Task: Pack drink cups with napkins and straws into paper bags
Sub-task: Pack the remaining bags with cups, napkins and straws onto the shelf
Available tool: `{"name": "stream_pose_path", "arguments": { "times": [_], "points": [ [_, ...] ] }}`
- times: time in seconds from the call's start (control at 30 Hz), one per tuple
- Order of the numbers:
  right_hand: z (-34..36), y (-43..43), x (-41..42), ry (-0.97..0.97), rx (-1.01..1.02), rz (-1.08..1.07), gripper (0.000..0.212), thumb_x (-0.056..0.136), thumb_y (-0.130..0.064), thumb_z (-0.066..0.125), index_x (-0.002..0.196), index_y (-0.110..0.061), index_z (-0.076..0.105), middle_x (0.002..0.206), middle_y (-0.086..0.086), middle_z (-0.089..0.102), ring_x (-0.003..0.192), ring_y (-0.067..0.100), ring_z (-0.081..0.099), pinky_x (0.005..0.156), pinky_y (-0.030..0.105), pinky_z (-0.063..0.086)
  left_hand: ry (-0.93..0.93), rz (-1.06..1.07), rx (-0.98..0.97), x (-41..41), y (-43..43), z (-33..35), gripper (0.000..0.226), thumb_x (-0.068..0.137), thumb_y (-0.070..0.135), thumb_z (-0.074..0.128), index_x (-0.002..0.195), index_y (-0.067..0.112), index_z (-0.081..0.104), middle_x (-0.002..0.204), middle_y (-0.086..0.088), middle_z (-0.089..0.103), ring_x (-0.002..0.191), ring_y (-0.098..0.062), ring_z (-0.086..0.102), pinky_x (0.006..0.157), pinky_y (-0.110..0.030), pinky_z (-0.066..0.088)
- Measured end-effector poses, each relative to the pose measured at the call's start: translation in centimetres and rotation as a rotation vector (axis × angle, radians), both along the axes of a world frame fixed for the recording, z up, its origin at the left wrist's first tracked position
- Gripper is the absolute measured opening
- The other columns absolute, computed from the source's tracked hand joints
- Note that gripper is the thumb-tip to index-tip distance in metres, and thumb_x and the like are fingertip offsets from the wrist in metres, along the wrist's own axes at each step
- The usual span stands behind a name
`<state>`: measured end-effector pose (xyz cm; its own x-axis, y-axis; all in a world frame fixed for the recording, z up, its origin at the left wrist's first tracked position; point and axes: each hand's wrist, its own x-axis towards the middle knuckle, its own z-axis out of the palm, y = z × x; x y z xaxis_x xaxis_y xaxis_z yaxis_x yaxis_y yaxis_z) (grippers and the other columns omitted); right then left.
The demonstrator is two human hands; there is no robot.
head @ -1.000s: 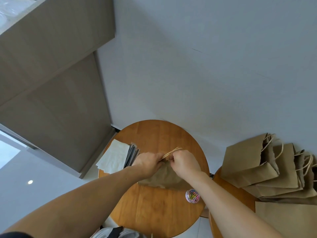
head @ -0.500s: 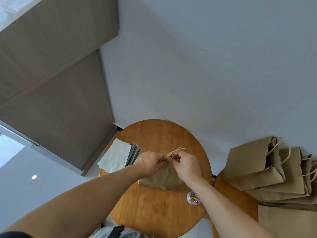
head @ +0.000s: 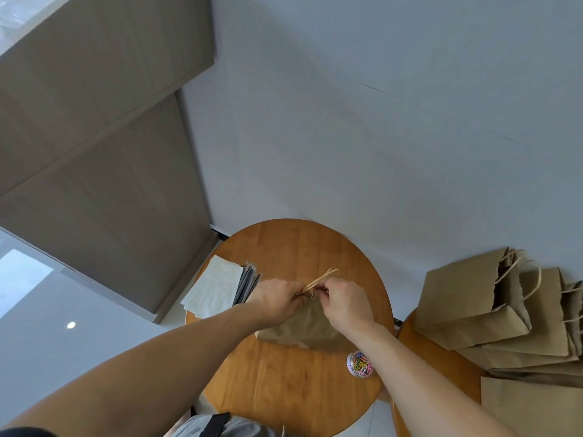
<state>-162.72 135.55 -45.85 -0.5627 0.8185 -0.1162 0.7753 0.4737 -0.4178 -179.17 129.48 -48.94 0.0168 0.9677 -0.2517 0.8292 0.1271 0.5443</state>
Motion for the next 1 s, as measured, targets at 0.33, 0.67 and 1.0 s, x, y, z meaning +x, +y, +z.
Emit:
{"name": "stream_pose_path", "arguments": {
  "times": [0.33, 0.67, 1.0],
  "points": [
    [0.2, 0.8, -0.2, -0.141, -0.031, 0.106, 0.022, 0.099, -0.027, 0.056, 0.113, -0.031, 0.072, 0.104, -0.008, 0.073, 0.094, 0.014, 0.068, 0.077, 0.026, 0.054, 0.021, 0.031, -0.006, 0.3, -0.1, 0.2, 0.023, 0.101, 0.035, 0.045, 0.104, 0.025, 0.066, 0.087, 0.000, 0.068, 0.080, -0.021, 0.063, 0.067, -0.033, 0.049],
    [-1.1, 0.2, -0.2, -0.215, -0.062, 0.045, 0.018, 0.095, -0.035, 0.058, 0.109, -0.029, 0.068, 0.099, -0.008, 0.073, 0.092, 0.017, 0.068, 0.076, 0.033, 0.056, -0.024, 0.122, -0.007, 1.3, -0.6, 0.2, 0.022, 0.099, 0.032, 0.050, 0.093, 0.015, 0.063, 0.082, -0.002, 0.065, 0.077, -0.023, 0.062, 0.067, -0.035, 0.048],
    [-1.0, -0.4, 0.2, -0.181, -0.034, 0.055, 0.020, 0.096, -0.034, 0.059, 0.113, -0.028, 0.067, 0.103, -0.007, 0.073, 0.094, 0.016, 0.068, 0.077, 0.033, 0.056, -0.005, 0.092, -0.015, 1.3, -0.9, 0.6, 0.022, 0.099, 0.033, 0.051, 0.092, 0.015, 0.062, 0.083, -0.002, 0.066, 0.077, -0.021, 0.062, 0.063, -0.032, 0.045]
  ]
}}
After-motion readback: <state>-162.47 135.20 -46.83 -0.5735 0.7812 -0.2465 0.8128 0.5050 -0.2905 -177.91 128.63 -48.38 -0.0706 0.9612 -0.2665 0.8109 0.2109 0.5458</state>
